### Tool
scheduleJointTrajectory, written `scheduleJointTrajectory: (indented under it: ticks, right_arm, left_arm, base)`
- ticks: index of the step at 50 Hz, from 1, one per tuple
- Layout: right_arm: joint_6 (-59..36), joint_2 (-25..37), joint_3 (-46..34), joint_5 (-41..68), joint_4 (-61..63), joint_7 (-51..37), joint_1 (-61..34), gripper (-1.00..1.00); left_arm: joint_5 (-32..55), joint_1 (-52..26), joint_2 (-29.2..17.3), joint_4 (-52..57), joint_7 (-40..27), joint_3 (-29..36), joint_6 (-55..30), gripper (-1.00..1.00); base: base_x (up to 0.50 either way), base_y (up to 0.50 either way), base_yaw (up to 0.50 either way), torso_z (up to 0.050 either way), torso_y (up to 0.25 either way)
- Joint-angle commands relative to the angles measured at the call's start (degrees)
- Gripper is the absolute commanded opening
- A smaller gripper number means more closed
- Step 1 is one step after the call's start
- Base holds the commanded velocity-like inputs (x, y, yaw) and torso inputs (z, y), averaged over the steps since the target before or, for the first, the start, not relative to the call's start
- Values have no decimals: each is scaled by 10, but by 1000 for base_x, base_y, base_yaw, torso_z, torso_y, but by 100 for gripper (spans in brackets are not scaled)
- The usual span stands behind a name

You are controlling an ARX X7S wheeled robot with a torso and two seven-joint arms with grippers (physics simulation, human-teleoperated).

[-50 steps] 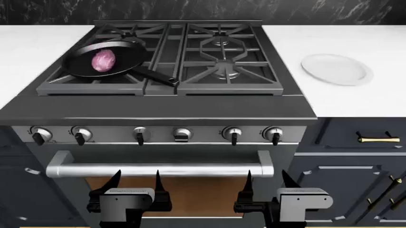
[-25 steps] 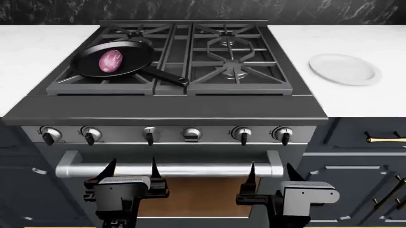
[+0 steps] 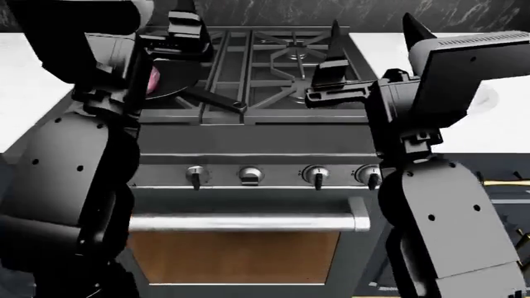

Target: Pick the eggplant from the pan and place it on the plate.

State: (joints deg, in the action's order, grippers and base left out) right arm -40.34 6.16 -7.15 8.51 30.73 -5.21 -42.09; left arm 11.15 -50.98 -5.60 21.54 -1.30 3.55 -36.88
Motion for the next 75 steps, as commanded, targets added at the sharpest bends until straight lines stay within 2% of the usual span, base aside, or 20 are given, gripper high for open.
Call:
scheduleJointTrajectory:
  ticks: [1, 6, 30, 75]
  right_arm:
    - [-19, -1, -15, 5, -51, 3, -133, 100]
    - [-21, -3, -5, -2, -112, -15, -161, 100]
    - [11, 5, -12, 6, -141, -32, -153, 100]
    - [31, 15, -20, 28, -151, -53, -157, 100]
  left_arm:
    - [5, -151, -1, -90, 13, 21, 8, 100]
    - [-2, -161, 2, -136, 3, 21, 41, 100]
    - [6, -145, -6, -184, -5, 35, 90, 100]
    - [33, -157, -15, -202, -24, 51, 105, 100]
  base:
    - [0, 0, 0, 0, 0]
    - [0, 0, 0, 0, 0]
    - [0, 69, 0, 0, 0]
    - [30, 230, 0, 0, 0]
